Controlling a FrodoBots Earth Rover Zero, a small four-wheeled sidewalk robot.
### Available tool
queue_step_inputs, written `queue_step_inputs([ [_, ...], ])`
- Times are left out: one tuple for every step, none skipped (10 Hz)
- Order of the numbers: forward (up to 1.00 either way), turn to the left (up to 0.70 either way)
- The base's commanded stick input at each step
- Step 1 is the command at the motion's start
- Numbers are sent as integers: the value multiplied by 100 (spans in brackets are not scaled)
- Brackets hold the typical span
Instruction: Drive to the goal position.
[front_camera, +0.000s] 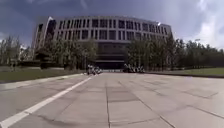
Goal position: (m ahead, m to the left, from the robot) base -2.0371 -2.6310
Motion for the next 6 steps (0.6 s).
queue_step_inputs([
  [50, 0],
  [50, 0],
  [50, 0],
  [50, 0],
  [50, 0],
  [50, 0],
])
